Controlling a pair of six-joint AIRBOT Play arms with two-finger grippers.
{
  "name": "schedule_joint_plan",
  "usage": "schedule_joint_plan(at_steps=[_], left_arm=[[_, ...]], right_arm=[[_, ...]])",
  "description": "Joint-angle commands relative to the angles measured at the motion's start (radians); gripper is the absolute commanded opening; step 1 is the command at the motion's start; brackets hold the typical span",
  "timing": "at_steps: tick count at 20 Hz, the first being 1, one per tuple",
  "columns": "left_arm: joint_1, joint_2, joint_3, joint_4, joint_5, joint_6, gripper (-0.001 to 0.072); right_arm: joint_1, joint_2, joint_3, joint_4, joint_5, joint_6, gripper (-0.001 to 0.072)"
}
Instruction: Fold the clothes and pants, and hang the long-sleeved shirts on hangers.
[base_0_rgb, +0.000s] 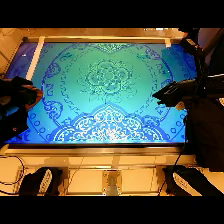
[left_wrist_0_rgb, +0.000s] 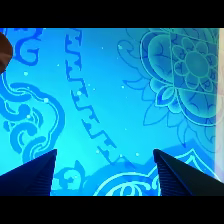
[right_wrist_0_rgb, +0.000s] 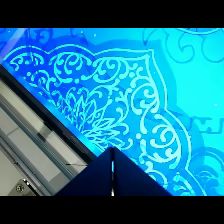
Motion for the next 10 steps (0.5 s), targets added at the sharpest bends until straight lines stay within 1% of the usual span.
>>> schedule_joint_plan(at_steps=[1, 4, 5, 6, 8, 10], left_arm=[[0.0, 0.0, 0.0, 0.0, 0.0, 0.001, 0.071], [0.001, 0.0, 0.0, 0.029, 0.008, 0.005, 0.071], [0.001, 0.0, 0.0, 0.082, 0.018, 0.008, 0.071], [0.001, 0.0, 0.0, 0.158, 0.031, 0.008, 0.071], [0.005, -0.009, 0.0, 0.377, 0.068, 0.005, 0.071], [0.04, -0.04, 0.0, 0.558, 0.095, -0.032, 0.071]], right_arm=[[0.001, -0.001, 0.0, 0.0, 0.0, 0.0, 0.0016], [0.001, -0.001, 0.0, 0.0, 0.0, 0.0, 0.0016], [0.001, -0.001, 0.0, 0.0, 0.0, 0.0, 0.0016], [0.001, -0.001, 0.0, 0.0, 0.0, 0.0, 0.0015], [0.001, -0.001, 0.0, 0.0, 0.0, 0.0, 0.0016], [0.001, -0.001, 0.0, -0.002, 0.0, -0.002, 0.0016]])
